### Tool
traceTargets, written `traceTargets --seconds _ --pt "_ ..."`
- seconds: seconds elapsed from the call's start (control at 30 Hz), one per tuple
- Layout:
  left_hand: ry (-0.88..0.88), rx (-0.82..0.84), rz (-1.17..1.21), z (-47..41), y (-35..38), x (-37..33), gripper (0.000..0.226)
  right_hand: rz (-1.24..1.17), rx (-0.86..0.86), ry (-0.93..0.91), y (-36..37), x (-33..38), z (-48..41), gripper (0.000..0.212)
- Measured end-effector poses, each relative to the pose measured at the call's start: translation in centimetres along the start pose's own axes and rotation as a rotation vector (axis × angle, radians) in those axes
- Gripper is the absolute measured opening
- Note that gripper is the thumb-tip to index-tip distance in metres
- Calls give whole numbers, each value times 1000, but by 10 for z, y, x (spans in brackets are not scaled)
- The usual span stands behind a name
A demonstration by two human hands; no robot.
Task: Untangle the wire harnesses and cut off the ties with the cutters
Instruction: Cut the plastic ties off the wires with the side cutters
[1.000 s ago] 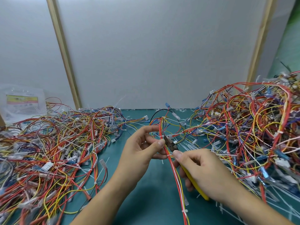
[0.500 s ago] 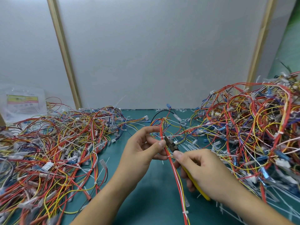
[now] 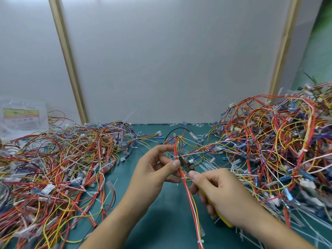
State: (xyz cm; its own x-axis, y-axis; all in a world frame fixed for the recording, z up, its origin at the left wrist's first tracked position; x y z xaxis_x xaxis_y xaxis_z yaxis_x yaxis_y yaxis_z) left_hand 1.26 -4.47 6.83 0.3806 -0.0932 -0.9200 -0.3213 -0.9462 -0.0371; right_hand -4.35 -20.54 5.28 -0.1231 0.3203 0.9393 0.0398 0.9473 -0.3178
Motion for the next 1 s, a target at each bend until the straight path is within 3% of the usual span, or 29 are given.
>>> traceTargets --seconds 0.67,0.83,1.0 --pt "-47 -41 -9 -1 -1 0 25 -22 14 -7 1 1 2 52" --pt "-67 -119 -20 -3 -7 2 24 -103 -76 -26 -3 3 0 48" --pt "-116 -171 -28 -4 -12 9 19 -206 -205 -162 -13 13 0 51"
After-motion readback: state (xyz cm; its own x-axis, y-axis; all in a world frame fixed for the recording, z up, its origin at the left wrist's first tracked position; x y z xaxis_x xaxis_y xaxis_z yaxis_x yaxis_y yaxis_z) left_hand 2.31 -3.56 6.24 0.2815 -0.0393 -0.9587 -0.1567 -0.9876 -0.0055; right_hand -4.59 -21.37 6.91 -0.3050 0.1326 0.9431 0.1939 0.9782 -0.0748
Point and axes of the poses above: each hand's wrist, its own z-axis away from the middle knuckle, its own y-axis out of the palm, x = y × z, the point moved 5 cm from there along -z, towards the middle knuckle, and after that the axes turned 8 degrees about -z, right-handed, at the moved point
